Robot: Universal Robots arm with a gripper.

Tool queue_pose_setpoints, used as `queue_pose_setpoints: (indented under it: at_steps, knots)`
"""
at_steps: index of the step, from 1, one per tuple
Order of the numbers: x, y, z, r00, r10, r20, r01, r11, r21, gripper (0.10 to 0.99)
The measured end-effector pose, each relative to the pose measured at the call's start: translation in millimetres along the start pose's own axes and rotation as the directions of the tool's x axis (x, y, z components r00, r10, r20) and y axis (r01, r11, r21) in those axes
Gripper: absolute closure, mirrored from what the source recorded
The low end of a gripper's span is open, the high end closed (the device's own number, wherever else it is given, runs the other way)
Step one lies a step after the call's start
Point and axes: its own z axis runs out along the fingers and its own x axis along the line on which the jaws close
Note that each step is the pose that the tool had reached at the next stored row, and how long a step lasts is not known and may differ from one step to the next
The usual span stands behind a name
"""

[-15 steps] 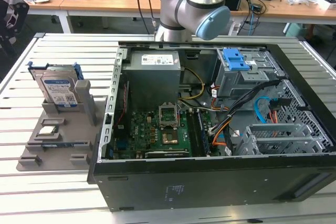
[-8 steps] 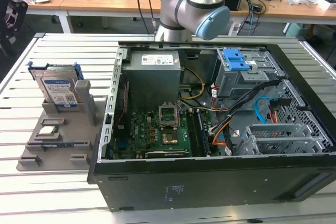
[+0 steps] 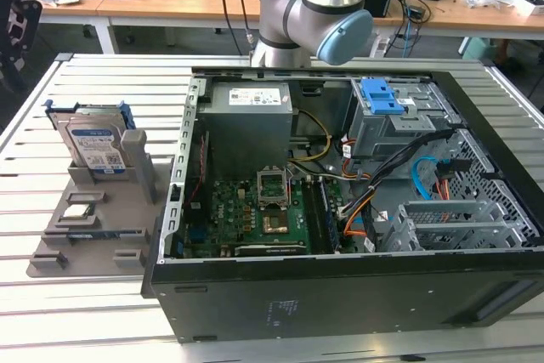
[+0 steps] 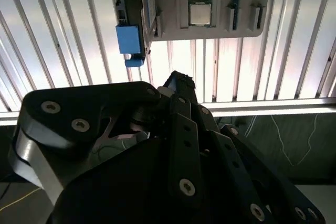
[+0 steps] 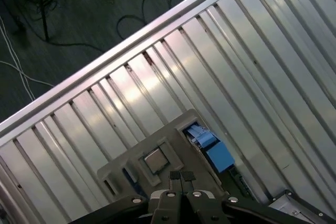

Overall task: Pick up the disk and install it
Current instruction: 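Pick up the disk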

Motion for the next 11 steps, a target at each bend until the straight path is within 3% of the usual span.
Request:
queue_pose_setpoints:
  at_steps: [11]
  knots:
    - [0.0, 0.0, 0.0, 0.9942, -0.108, -0.0047, 0.108, 0.9942, -0.001, 0.980]
